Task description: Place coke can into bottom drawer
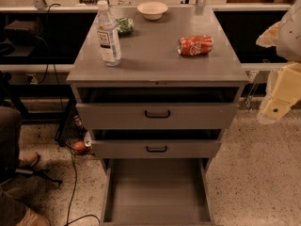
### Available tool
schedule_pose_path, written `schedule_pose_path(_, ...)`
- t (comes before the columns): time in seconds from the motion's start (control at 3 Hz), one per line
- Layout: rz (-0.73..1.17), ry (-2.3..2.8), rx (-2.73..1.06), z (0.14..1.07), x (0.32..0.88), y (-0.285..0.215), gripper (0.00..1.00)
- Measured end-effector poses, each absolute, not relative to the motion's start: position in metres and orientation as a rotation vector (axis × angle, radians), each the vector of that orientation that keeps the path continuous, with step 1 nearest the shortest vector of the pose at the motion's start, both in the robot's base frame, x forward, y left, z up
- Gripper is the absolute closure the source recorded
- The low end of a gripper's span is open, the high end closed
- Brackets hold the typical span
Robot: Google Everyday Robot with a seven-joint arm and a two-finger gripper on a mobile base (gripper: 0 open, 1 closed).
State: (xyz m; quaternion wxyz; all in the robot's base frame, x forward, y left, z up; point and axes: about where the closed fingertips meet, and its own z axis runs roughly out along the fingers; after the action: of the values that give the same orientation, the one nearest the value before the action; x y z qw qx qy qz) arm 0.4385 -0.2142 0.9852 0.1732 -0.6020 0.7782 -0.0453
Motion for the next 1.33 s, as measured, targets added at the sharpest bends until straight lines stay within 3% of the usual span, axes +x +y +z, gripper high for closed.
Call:
schedule_pose_path(0.67,-0.139,2.169,-1.703,0.986,0.462,-0.215,0.00)
schedule_pose_path(1.33,-0.110,2.091,-1.620,0.966,0.555,-0.219,0.00)
